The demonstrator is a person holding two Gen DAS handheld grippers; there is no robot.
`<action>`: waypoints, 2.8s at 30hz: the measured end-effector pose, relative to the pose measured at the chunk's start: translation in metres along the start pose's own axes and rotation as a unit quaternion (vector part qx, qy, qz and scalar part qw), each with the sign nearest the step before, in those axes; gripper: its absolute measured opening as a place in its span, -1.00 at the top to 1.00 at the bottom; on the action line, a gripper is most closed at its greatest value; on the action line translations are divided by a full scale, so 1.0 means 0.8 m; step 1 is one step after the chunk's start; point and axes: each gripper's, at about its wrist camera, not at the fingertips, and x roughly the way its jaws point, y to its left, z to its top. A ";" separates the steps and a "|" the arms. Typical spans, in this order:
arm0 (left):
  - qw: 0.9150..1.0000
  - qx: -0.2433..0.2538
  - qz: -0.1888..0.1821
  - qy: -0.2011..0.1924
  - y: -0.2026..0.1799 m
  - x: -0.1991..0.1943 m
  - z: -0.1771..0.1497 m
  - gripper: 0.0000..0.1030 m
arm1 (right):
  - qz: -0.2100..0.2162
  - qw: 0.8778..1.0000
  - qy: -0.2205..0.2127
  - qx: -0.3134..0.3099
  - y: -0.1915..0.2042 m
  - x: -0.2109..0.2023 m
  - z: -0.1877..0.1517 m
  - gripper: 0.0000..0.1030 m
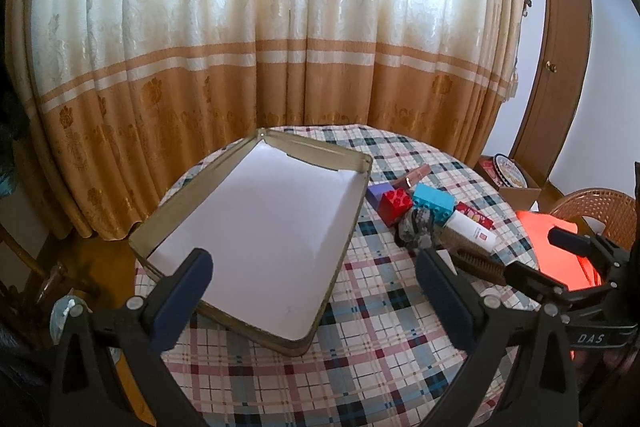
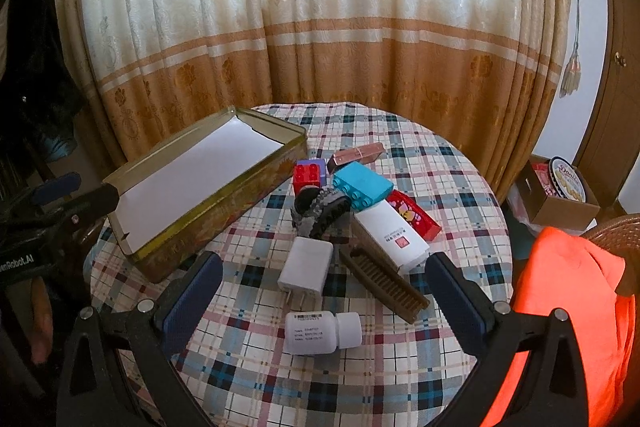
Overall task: Organize rigid objects
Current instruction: 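Reach the right gripper to the white pill bottle and grasp it, then grasp the white charger plug with the left gripper while the right holds the bottle, then carry plug and bottle over the tin tray and open both grippers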
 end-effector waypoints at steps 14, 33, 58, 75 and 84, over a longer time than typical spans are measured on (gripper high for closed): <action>1.000 0.010 -0.010 0.013 -0.015 0.025 -0.018 -0.99 | 0.007 0.999 0.039 -0.010 -0.016 0.040 -0.039 -0.99; 0.999 0.022 -0.031 0.034 -0.038 0.046 -0.018 -0.99 | 0.073 0.994 0.080 -0.004 -0.013 0.077 -0.066 -0.15; 0.985 0.094 -0.059 0.133 -0.161 0.148 -0.027 -0.94 | 0.009 0.998 0.008 0.069 -0.116 0.043 -0.035 -0.16; 0.977 0.073 -0.093 0.176 -0.150 0.163 -0.040 0.22 | 0.018 0.998 0.008 0.058 -0.109 0.043 -0.038 -0.16; 0.985 0.067 -0.083 0.135 -0.125 0.136 -0.025 0.23 | 0.024 0.999 0.000 0.045 -0.092 0.036 -0.031 -0.16</action>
